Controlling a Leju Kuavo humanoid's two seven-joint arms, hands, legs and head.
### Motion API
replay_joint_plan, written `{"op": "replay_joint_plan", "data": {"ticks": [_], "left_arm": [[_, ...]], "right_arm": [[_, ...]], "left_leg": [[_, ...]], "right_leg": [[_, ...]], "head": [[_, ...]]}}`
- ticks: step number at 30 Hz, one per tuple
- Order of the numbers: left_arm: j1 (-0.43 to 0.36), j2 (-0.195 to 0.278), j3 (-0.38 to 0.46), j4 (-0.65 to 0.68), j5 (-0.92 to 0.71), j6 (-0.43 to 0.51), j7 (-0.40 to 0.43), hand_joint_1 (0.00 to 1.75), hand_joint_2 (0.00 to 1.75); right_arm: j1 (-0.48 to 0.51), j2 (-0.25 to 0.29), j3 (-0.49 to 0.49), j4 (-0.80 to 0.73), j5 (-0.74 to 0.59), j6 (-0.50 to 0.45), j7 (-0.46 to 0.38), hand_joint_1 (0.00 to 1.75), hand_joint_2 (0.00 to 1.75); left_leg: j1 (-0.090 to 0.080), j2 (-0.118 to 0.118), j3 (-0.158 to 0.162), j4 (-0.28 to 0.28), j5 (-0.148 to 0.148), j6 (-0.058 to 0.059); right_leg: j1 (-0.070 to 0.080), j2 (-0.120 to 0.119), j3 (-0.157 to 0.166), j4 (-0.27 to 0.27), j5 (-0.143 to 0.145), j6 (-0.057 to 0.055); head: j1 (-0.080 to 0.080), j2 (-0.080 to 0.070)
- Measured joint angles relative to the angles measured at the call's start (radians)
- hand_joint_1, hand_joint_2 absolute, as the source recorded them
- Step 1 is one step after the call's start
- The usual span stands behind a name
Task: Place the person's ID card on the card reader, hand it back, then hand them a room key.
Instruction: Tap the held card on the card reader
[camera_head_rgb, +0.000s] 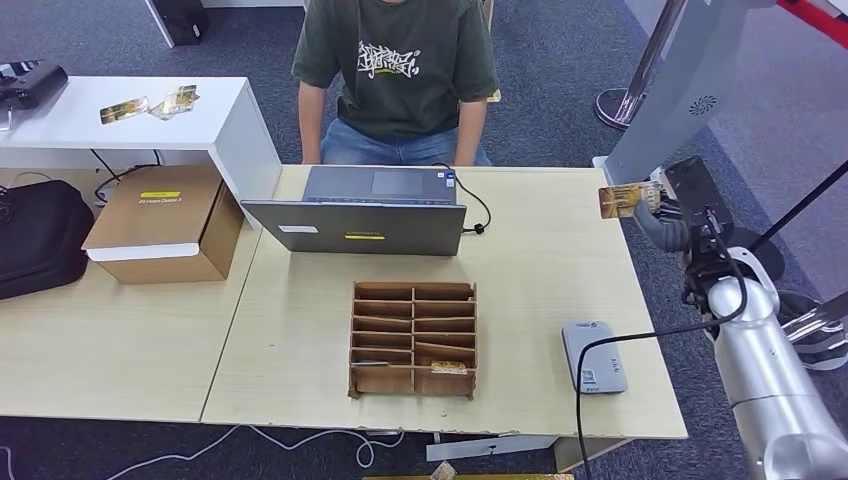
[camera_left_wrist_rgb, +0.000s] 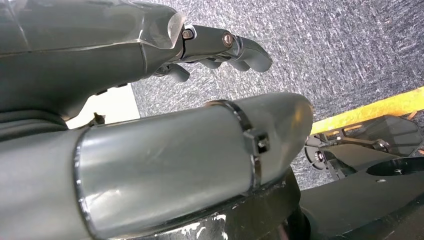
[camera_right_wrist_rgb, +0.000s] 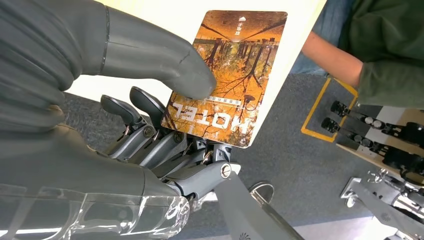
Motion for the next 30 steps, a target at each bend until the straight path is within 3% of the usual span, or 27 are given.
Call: {"op": "replay_joint_plan", "data": {"ticks": [11, 20, 30], "left_arm": [[0.003, -0.001, 0.021, 0.000, 0.014, 0.000, 0.000, 0.00, 0.00], [0.003, -0.003, 0.047, 0.000, 0.026, -0.006, -0.001, 0.00, 0.00], [0.003, -0.004, 0.056, 0.000, 0.025, -0.006, -0.001, 0.00, 0.00]], "right_arm": [[0.149, -0.035, -0.090, -0.134, -0.013, 0.012, 0.016, 1.75, 1.75], [0.196, -0.041, -0.124, -0.148, -0.022, 0.029, 0.008, 1.75, 1.75], [0.316, -0.039, -0.184, -0.203, -0.019, 0.021, 0.008, 1.75, 1.75]], "left_leg": [[0.000, -0.001, -0.001, 0.000, 0.000, 0.000], [0.000, -0.001, -0.001, 0.000, 0.000, 0.000], [0.000, -0.001, -0.002, 0.000, 0.000, 0.001]], "right_leg": [[0.000, -0.002, -0.001, 0.000, 0.000, 0.000], [0.000, -0.002, -0.001, 0.000, 0.000, 0.000], [0.000, -0.002, -0.001, 0.000, 0.000, 0.000]], "head": [[0.000, 0.000], [0.000, 0.000], [0.000, 0.000]]}}
